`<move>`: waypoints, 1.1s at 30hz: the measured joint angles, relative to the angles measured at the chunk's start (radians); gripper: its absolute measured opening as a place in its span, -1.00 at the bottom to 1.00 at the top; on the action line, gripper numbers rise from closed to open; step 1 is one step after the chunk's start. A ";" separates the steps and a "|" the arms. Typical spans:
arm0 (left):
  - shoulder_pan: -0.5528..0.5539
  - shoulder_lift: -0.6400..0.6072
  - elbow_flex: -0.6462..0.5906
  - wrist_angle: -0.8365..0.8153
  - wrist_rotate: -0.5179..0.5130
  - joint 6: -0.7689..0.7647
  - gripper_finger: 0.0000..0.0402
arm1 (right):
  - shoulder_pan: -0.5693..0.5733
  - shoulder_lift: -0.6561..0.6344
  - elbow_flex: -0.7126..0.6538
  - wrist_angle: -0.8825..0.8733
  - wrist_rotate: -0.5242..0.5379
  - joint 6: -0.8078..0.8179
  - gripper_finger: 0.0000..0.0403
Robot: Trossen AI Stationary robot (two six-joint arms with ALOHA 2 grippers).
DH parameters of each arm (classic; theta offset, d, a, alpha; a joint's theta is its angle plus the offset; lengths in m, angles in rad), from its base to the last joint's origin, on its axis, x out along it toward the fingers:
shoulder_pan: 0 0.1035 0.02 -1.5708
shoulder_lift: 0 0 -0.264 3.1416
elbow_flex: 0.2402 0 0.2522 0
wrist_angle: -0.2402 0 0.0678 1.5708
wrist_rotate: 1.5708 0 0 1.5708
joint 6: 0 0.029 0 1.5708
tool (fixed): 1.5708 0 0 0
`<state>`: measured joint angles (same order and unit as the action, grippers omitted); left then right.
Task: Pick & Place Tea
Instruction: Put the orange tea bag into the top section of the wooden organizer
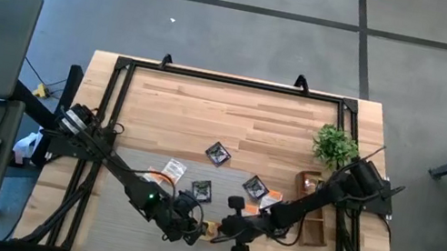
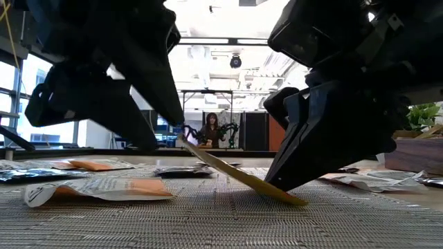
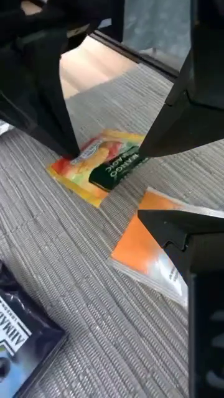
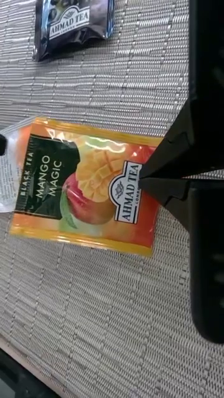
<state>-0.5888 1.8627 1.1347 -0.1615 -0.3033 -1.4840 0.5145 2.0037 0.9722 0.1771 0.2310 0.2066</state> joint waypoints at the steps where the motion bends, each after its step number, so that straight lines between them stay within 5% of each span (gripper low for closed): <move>1: 0.000 0.006 0.000 0.011 0.001 -0.011 -0.27 | 0.002 0.000 0.000 -0.001 0.003 0.000 -0.99; 17: 0.033 0.048 0.000 0.109 0.059 0.031 -0.29 | 0.006 0.003 -0.003 -0.004 0.043 -0.005 -1.00; 28: 0.034 0.048 0.000 0.107 0.027 0.120 -0.93 | 0.004 0.007 -0.007 0.064 0.059 0.007 -0.98; 33: 0.058 0.048 0.000 0.108 0.063 0.176 -0.97 | 0.005 0.007 -0.007 0.085 0.058 -0.002 -0.98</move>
<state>-0.5307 1.9102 1.1351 -0.0538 -0.2407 -1.3079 0.5190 2.0106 0.9649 0.2624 0.2886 0.2045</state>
